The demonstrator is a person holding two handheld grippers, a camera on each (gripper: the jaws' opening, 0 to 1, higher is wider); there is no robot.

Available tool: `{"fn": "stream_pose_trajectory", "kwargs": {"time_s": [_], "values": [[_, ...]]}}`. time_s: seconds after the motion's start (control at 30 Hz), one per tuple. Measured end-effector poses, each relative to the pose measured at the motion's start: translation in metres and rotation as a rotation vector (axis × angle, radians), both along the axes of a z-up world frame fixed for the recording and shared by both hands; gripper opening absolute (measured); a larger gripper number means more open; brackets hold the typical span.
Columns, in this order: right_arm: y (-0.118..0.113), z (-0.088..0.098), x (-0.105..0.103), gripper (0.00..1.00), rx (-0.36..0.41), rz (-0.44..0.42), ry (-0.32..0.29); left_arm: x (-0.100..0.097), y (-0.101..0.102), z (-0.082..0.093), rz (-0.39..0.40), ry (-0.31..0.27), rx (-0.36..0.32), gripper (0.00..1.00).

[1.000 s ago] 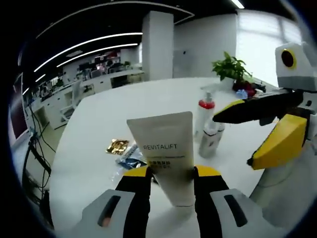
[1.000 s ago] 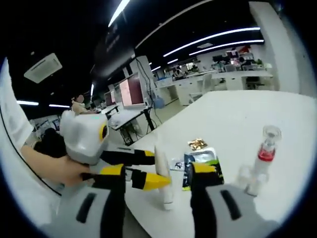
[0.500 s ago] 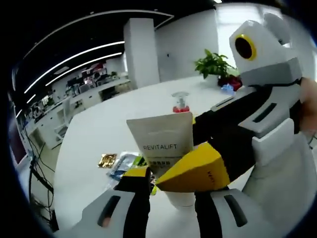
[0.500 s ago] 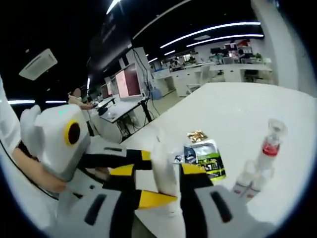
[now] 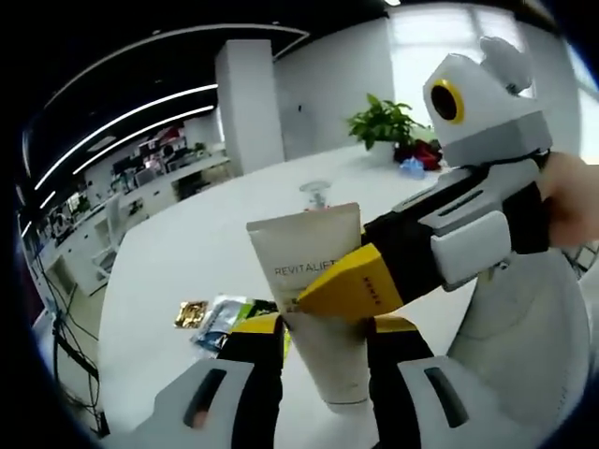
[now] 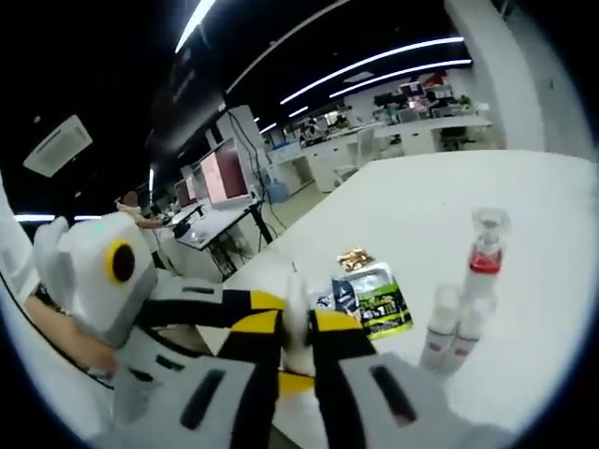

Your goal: Arrange the skincare products in the storage area until every visible bottle or jar stands upright without overlapping.

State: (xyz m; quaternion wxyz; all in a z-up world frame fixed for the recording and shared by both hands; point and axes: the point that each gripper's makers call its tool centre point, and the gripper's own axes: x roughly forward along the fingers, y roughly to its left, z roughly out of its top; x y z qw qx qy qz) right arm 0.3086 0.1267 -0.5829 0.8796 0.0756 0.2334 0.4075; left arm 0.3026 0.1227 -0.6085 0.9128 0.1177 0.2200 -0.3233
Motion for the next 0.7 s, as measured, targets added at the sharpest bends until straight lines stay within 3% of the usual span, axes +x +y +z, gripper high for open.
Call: {"fn": "stream_pose_trajectory", "kwargs": {"time_s": [0.13, 0.23, 0.37, 0.53, 0.7], "values": [[-0.010, 0.006, -0.004, 0.10, -0.021, 0.044, -0.048, -0.005, -0.012, 0.005, -0.073, 0.038, -0.056, 0.32], [-0.015, 0.022, -0.014, 0.10, -0.006, 0.151, -0.113, -0.015, -0.022, 0.004, -0.182, 0.123, -0.102, 0.32], [-0.023, 0.044, -0.032, 0.10, 0.036, 0.263, -0.163, -0.028, -0.038, 0.021, -0.345, 0.131, -0.183, 0.30], [-0.025, 0.056, -0.049, 0.10, 0.014, 0.380, -0.192, -0.045, -0.050, 0.032, -0.524, 0.143, -0.184, 0.28], [-0.024, 0.058, -0.058, 0.10, -0.024, 0.473, -0.217, -0.059, -0.050, 0.033, -0.664, 0.136, -0.116, 0.22]]}}
